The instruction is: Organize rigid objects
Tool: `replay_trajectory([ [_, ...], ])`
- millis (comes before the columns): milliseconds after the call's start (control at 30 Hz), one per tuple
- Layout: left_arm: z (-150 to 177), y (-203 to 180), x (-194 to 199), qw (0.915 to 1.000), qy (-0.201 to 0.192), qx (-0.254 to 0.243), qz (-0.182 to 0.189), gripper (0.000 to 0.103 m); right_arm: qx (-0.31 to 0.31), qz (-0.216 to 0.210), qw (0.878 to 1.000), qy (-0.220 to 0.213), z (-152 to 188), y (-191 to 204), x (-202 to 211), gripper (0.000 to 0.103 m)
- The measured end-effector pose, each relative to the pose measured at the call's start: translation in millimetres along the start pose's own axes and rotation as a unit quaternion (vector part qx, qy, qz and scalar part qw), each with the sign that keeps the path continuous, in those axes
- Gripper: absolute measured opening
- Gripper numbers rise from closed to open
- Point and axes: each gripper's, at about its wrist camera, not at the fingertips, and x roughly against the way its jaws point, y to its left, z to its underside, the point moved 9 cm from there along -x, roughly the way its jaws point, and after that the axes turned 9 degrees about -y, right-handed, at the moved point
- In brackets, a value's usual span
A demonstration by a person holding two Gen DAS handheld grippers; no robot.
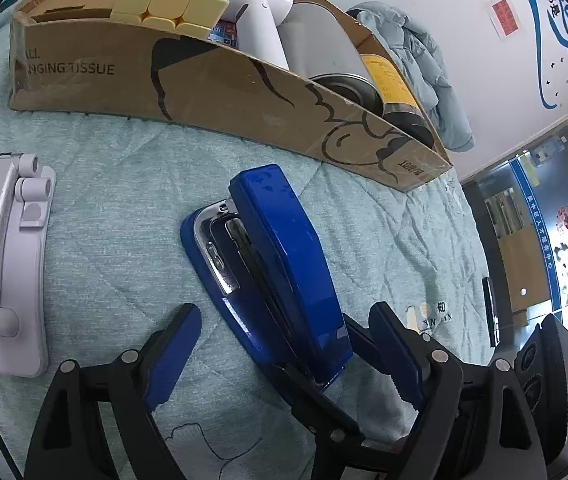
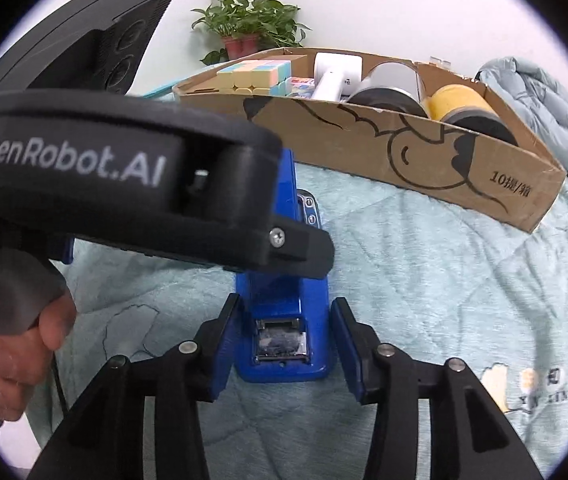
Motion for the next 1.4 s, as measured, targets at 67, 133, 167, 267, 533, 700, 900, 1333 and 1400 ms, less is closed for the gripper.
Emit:
replay_trajectory([
  [67, 0, -1, -1, 1.0, 0.001, -0.003, -0.002, 0.085, -0.006, -0.009, 1.0, 0.006, -1, -1, -3, 0.057],
  [133, 0, 0, -1, 1.0, 0.0, -0.005, -0.002, 0.085, 0.014, -0.011, 1.0, 0.019, 2, 6, -7, 0.066],
  [167, 0, 0, -1, 1.0, -0.001, -0.005, -0.002, 0.085, 0.01, -0.016, 1.0, 0.02, 2, 7, -8, 0.068],
  [267, 0, 0, -1, 1.0, -0.002, -0.006, -0.001, 0.085, 0.004, 0.012, 1.0, 0.016, 6, 8, 1, 0.052],
  [533, 2, -2, -4, 0.9992, -0.01, -0.037, -0.011, 0.079, -0.104, -0.014, 0.994, 0.042, 1, 7, 6, 0.051],
  [700, 4, -3, -3, 0.9986, -0.007, -0.053, -0.003, 0.064, -0.143, -0.029, 0.988, 0.055, -2, 9, 7, 0.051],
  [900, -1, -5, 8, 0.9976, -0.026, -0.065, -0.001, 0.063, -0.125, -0.028, 0.991, 0.045, -11, 15, 10, 0.05],
  [1333, -75, -11, 61, 0.99, -0.095, -0.104, 0.0, 0.057, -0.073, -0.031, 0.997, -0.025, -80, 41, 10, 0.04],
  [1400, -88, -8, 65, 0.9894, -0.102, -0.103, -0.001, 0.057, -0.066, -0.031, 0.997, -0.039, -93, 42, 3, 0.04],
])
